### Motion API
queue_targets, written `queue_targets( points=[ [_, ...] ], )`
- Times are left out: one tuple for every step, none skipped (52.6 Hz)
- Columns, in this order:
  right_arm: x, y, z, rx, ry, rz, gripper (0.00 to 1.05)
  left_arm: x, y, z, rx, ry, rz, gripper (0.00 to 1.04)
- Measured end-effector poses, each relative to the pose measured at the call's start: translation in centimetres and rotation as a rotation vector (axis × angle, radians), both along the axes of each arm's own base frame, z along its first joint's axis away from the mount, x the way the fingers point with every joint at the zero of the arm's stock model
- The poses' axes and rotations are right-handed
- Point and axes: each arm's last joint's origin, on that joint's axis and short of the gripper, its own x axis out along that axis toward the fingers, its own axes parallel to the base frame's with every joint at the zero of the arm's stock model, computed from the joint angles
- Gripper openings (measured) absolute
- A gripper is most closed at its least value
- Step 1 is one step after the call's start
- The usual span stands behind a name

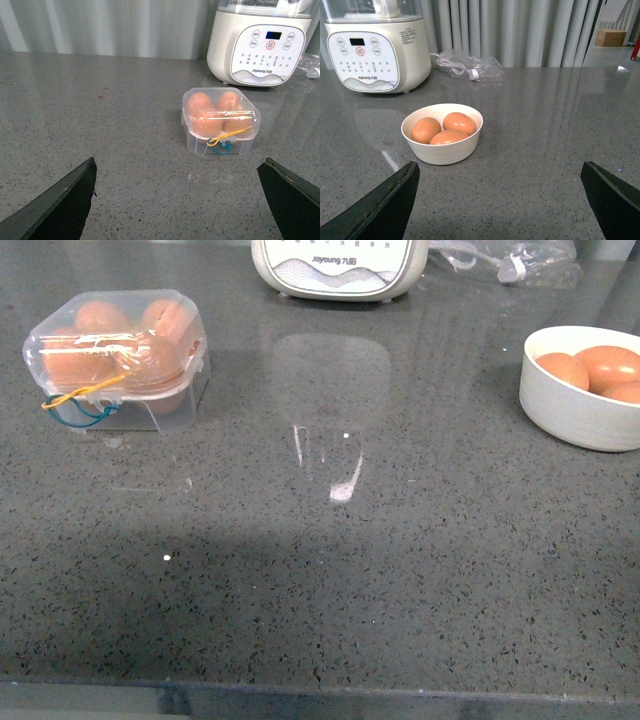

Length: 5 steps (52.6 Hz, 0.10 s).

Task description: Put egg into box

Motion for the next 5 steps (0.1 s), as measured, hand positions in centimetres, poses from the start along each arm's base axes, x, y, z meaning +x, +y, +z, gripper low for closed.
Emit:
queue_targets(
  points=[
    [0.0,0.0,0.0,0.0,0.0,0.0,0.98,0.0,0.0,0.0,0.0,0.0,0.0,0.98],
    [0.0,0.0,0.0,0.0,0.0,0.0,0.98,0.0,0.0,0.0,0.0,0.0,0.0,0.98],
    [0.0,0.0,0.0,0.0,0.0,0.0,0.98,0.0,0.0,0.0,0.0,0.0,0.0,0.98],
    [0.0,0.0,0.0,0.0,0.0,0.0,0.98,0.0,0.0,0.0,0.0,0.0,0.0,0.98],
    [0.0,0.0,0.0,0.0,0.0,0.0,0.98,0.0,0.0,0.0,0.0,0.0,0.0,0.98]
  ],
)
